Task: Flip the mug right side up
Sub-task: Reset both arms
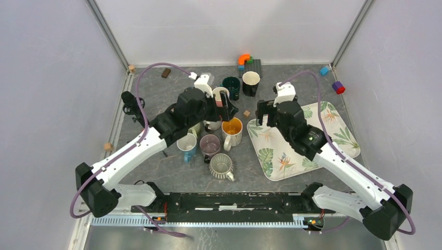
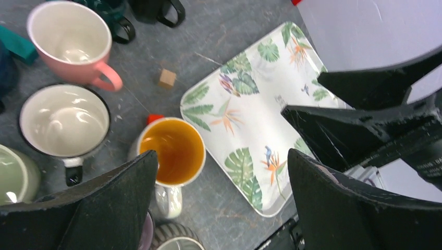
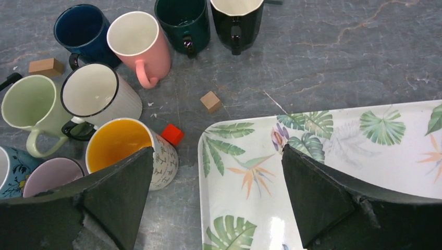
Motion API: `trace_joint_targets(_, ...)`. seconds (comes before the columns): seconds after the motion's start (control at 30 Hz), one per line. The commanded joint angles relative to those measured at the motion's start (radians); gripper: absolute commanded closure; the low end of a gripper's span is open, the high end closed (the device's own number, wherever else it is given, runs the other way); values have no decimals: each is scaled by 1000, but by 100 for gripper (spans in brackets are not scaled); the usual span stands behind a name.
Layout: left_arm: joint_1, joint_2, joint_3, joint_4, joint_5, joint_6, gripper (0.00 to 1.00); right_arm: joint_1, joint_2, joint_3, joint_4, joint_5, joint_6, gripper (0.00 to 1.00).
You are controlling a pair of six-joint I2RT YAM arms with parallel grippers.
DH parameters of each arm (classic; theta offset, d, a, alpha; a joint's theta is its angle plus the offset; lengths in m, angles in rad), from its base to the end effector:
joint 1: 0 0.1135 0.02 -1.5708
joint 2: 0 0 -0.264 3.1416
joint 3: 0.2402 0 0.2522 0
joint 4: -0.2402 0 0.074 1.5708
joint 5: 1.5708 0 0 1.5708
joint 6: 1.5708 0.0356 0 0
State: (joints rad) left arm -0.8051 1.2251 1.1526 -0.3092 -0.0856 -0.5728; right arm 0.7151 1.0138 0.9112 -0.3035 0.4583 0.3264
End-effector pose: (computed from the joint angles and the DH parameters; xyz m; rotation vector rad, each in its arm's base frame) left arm 0.1968 -0.2003 0.3632 0.1780 2.0353 -0.8104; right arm 0.1821 0.1373 0.3303 -0.0813 1.9387 0.2403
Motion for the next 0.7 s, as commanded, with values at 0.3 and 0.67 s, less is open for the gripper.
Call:
trace_joint_targets(0.3, 70, 56, 199, -183, -1, 91, 0, -72, 59, 84, 89, -191, -28, 2)
trace_joint_targets(0.67, 70, 36, 201, -213, -25, 86, 0, -73, 35, 57, 109, -191, -23, 2)
